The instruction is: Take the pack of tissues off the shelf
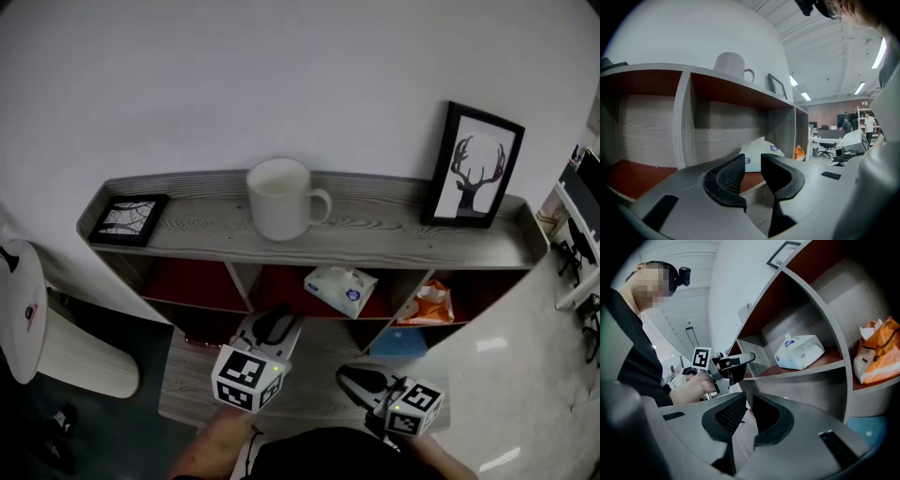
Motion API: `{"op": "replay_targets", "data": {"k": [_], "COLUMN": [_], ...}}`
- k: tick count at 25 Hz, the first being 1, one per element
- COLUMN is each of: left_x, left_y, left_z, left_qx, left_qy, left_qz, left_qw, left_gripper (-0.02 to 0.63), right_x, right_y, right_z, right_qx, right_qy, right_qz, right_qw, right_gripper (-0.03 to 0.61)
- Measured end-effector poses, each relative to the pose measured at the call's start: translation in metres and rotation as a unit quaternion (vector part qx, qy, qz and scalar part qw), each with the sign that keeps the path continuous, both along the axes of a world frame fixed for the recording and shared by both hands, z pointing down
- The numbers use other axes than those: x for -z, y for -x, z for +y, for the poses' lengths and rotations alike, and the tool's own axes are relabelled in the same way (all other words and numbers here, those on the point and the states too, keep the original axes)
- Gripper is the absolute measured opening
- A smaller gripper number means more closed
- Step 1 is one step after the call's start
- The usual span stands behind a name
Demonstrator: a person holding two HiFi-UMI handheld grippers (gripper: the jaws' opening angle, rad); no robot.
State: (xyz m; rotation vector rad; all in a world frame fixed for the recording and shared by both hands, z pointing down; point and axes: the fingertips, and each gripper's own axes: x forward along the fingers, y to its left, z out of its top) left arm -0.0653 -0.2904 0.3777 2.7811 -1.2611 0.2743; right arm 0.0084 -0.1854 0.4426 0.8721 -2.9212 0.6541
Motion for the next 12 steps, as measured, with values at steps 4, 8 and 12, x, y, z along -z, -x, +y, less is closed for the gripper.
{"op": "replay_targets", "data": {"k": [4,8,12], "left_x": [-0.004,-0.013,-0.021], "left_y": [-0.005,-0.011,-0.015], "left_z": [-0.013,-0.026,-0.037], "left_qx": [-0.003,-0.007,-0.010], "left_qy": [0.004,0.019,0.032], "left_qz": [-0.004,-0.007,-0.012], "left_qw": [1.0000,0.9998,0.9994], "left_gripper": [0.132,0.158,0.184], "right_x": [-0.007,-0.011,-0.013], "right_y": [0.001,0.001,0.005], "right_z": [0.000,-0.002,-0.003], "right_qx": [0.001,0.000,0.006], "right_qy": [0.009,0.015,0.019], "right_qz": [0.001,0.002,0.000], "right_qw": [1.000,1.000,1.000], "right_gripper": [0.020,0.020,0.020]}}
